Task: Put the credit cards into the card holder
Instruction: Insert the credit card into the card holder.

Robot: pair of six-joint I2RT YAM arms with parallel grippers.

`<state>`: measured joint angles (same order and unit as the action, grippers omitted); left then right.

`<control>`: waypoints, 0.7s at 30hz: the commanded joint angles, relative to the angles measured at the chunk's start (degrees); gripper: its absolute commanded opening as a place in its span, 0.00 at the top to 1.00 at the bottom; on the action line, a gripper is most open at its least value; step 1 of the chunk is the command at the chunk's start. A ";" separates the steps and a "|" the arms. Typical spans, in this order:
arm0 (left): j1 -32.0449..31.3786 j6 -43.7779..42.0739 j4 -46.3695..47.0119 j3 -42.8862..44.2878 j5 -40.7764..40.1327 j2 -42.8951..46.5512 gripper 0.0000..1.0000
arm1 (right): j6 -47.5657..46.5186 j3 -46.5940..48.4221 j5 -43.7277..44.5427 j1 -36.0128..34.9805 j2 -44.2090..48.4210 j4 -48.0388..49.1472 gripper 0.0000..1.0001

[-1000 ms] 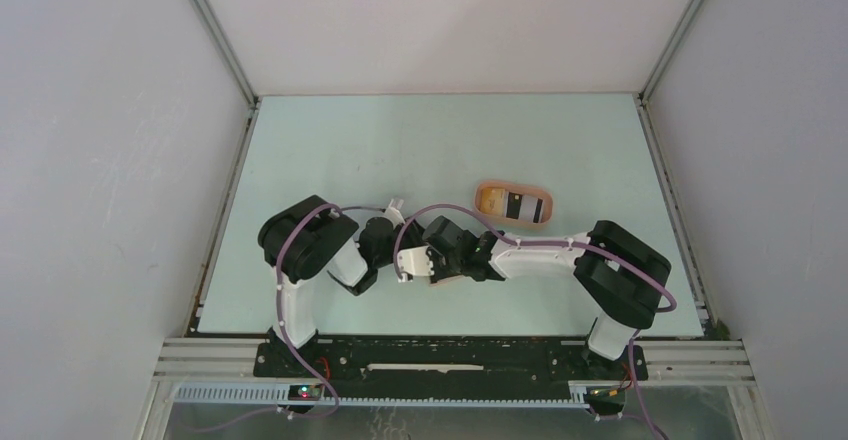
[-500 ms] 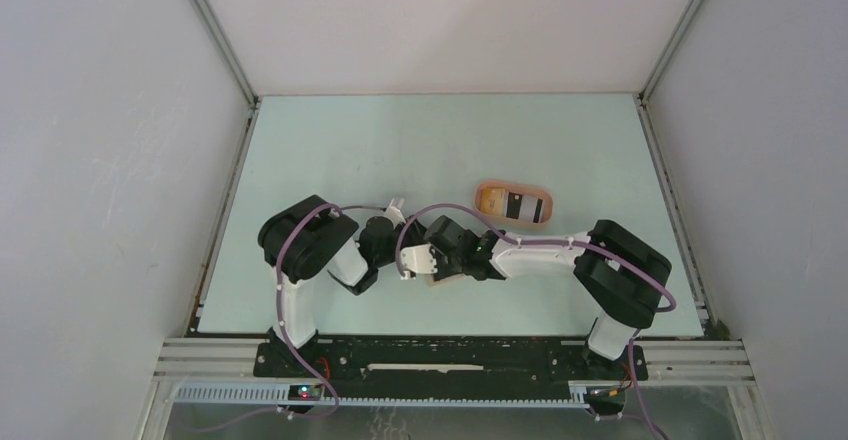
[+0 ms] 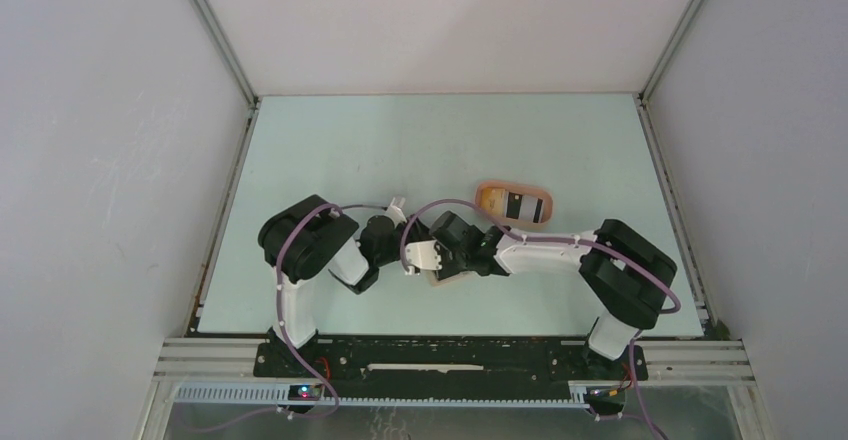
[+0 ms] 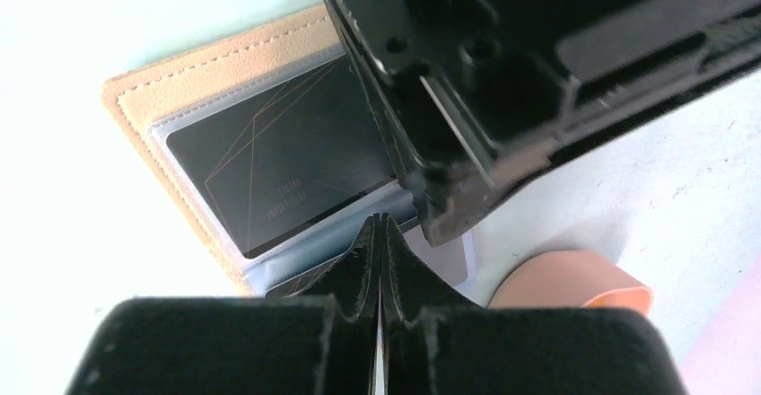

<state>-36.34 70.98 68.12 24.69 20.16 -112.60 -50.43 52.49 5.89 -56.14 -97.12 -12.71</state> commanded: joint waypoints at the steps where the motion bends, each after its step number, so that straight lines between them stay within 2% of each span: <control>1: 0.39 -3.12 -4.36 0.59 -0.67 1.52 0.65 | 1.49 -0.03 -2.58 1.31 5.75 -4.37 0.97; 12: 0.39 -9.74 -8.26 -1.39 -2.65 12.56 0.61 | 7.41 3.81 -13.20 3.38 17.61 -13.31 0.90; 18: 0.39 -16.33 -12.83 -3.17 -4.60 21.97 0.60 | 13.10 7.03 -20.39 7.71 22.71 -17.54 0.80; 21: 0.39 -20.71 -17.26 -3.67 -5.84 28.38 0.59 | 15.66 9.00 -25.52 11.25 24.22 -19.96 0.69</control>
<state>-36.23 58.41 55.51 22.48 16.80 -92.07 -40.14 57.52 -11.57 -48.73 -76.18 -28.93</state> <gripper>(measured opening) 0.407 0.245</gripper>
